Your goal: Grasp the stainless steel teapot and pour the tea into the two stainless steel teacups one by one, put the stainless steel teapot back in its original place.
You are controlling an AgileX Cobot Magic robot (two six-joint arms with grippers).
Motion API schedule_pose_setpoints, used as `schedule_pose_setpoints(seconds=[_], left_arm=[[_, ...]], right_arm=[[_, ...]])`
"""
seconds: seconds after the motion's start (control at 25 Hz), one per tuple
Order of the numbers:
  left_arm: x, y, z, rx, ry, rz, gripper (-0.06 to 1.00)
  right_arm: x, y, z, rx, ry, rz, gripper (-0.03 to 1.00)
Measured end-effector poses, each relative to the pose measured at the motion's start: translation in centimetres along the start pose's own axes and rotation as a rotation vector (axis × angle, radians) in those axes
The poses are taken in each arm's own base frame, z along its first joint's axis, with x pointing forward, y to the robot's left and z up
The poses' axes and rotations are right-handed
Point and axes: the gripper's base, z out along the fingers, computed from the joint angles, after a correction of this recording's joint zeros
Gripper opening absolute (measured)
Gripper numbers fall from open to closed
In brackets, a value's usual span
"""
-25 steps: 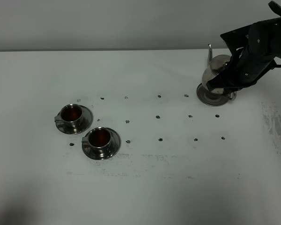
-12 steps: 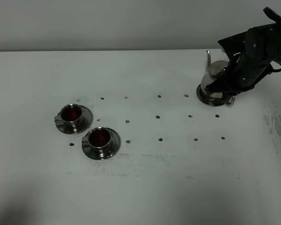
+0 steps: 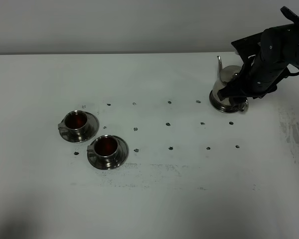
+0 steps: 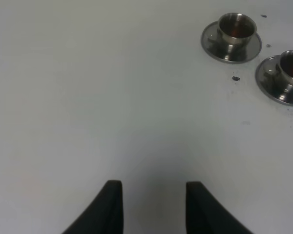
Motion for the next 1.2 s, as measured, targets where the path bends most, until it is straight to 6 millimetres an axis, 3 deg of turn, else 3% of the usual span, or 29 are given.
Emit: schedule_pose_setpoints(seconds=[0.2,0.36,0.56,0.68,0.88,0.96,1.2], left_arm=[[0.0,0.0,0.0,0.0,0.0,0.0,0.36],[0.0,0.0,0.0,0.0,0.0,0.0,0.36],[0.0,0.0,0.0,0.0,0.0,0.0,0.36],[0.0,0.0,0.0,0.0,0.0,0.0,0.36],[0.0,0.0,0.0,0.0,0.0,0.0,0.36],[0.0,0.0,0.0,0.0,0.0,0.0,0.36],[0.0,0.0,0.0,0.0,0.0,0.0,0.36]], right_arm=[[-0.2,-0.1,-1.2,0.004,-0.02,0.001,0.69],[-0.6,-0.4,-4.9,0.017,-0.086,0.005,0.68],[0.3,-0.7,-13.5,0.03,-0.15,0.019,0.6],[2.8,-0.7,-20.7,0.04,-0.184,0.03,0.54],[8.0,-0.2,-30.8,0.051,-0.325,0.049,0.44],[9.9,0.1,-33.8,0.041,-0.408,0.057,0.4],[14.8,0.7,-39.4,0.066,-0.583,0.062,0.3]])
